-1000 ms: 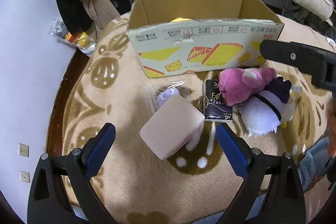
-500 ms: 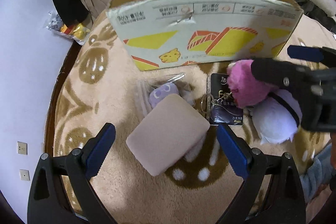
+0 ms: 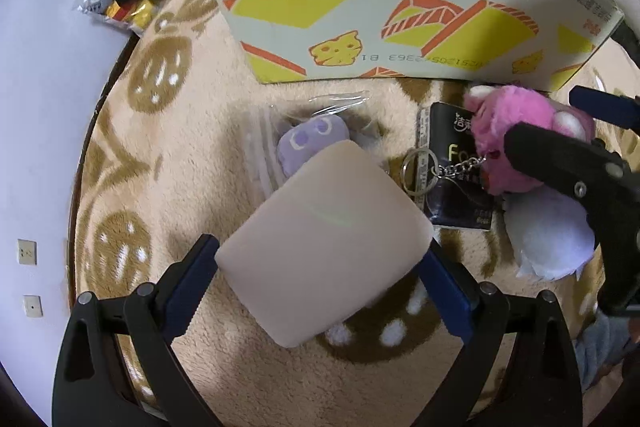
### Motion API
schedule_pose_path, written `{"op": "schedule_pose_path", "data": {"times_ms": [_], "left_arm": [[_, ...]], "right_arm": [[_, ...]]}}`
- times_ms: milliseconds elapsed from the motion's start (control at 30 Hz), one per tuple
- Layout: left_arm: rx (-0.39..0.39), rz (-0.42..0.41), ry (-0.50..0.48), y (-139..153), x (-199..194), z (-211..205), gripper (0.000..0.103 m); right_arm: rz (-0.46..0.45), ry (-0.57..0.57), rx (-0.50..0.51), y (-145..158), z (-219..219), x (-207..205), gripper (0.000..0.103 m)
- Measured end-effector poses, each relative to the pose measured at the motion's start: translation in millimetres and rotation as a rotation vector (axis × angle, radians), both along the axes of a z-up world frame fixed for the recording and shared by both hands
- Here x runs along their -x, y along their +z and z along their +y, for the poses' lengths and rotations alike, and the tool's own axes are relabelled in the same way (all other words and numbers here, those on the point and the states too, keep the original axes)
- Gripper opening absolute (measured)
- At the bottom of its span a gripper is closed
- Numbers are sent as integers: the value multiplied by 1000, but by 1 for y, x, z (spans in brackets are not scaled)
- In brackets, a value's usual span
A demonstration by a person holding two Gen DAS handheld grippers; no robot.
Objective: Organize soft objects
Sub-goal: 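Close the right gripper on the pink plush while the left gripper grasps the roll cushion, then lift the pink plush with the right gripper while the left gripper carries the cushion over the box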
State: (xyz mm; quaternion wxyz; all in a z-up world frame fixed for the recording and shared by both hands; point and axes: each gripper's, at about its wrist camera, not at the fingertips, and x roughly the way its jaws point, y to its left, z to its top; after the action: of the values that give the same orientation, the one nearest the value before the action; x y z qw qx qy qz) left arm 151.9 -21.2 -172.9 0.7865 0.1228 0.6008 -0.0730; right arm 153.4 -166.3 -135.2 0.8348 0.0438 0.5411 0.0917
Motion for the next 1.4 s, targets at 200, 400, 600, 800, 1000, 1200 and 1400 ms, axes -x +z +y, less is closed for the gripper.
{"op": "schedule_pose_path", "data": {"times_ms": [200,400,600,800,1000,1200,1400], "left_arm": [[15,12,27,-5,-5,9,94],[76,31,39,-7,-9,15,75],[93,30,48,-5,-10,19,66],[103,25,74,0,-2,18,60],[107,7,79,8,3,23,58],[106,-12,84,14,9,24,58],[95,-49,80,22,17,24,58]], "right_arm": [[9,8,24,-4,3,-1,103],[17,7,27,-5,4,-1,103],[17,22,27,-3,6,0,98],[5,43,14,2,10,2,85],[-11,42,10,4,9,7,82],[-37,33,8,8,8,12,80],[-62,21,2,13,6,20,77]]}}
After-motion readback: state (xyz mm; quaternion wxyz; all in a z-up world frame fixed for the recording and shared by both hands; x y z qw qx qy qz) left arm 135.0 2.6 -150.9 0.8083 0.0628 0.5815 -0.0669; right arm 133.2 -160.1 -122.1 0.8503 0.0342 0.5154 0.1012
